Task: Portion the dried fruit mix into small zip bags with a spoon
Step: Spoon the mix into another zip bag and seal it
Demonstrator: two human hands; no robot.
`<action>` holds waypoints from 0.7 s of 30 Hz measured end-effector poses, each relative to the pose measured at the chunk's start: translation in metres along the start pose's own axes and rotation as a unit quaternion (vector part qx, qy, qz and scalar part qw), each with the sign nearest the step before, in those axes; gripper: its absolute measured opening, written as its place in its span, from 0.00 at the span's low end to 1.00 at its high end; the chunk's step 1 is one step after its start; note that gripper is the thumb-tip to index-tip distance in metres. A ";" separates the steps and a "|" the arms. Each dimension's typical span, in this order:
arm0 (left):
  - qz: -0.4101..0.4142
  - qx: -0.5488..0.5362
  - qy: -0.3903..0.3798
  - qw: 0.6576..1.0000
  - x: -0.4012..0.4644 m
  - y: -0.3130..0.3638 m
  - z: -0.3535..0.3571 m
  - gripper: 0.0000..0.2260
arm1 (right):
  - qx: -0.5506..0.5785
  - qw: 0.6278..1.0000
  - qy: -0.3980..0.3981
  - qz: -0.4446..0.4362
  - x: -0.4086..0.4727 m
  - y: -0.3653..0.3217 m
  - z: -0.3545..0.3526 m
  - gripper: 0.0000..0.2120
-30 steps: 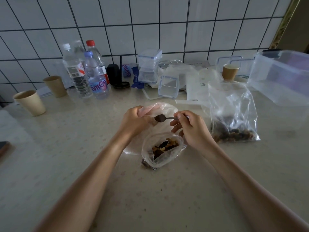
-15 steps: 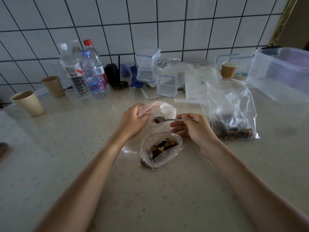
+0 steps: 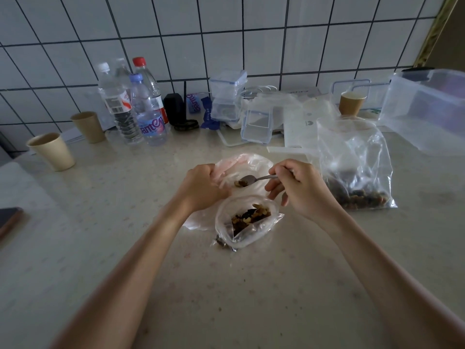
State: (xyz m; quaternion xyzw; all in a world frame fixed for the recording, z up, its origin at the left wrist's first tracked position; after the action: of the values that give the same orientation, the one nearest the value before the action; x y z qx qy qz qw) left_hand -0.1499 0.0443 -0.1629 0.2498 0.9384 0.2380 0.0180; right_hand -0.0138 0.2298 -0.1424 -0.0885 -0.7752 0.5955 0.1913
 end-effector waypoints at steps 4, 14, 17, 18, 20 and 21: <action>-0.007 -0.031 0.009 0.999 -0.005 0.008 0.000 0.15 | 0.083 0.995 0.007 0.054 -0.001 0.009 0.002 0.12; 0.014 -0.142 0.008 0.990 -0.008 0.002 -0.001 0.11 | 0.319 0.925 0.014 0.205 0.000 0.034 0.008 0.12; -0.001 -0.171 0.021 0.985 -0.007 0.001 -0.003 0.10 | 0.375 0.900 0.017 0.221 0.000 0.033 0.005 0.12; -0.005 -0.170 0.027 0.985 -0.006 0.000 -0.003 0.10 | 0.380 0.898 0.017 0.223 0.000 0.033 0.005 0.12; -0.016 -0.170 0.033 0.985 -0.005 -0.001 -0.002 0.11 | 0.381 0.897 0.017 0.224 -0.001 0.031 0.002 0.12; -0.021 -0.170 0.033 0.985 -0.005 -0.002 -0.001 0.12 | 0.380 0.898 0.017 0.222 -0.001 0.030 0.000 0.12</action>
State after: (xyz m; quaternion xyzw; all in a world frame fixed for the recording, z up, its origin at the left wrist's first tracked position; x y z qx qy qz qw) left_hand -0.1467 0.0402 -0.1633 0.2149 0.8895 0.4017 0.0341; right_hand -0.0154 0.2379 -0.1716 -0.1894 -0.4463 0.8703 0.0862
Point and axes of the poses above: each hand's wrist, its own x-axis towards the middle knuckle, its own z-axis out of the palm, y = z × x, the point moved 5 cm from there along x, towards the middle knuckle, and after that the axes turned 12 degrees about x, right-handed, at the moved point
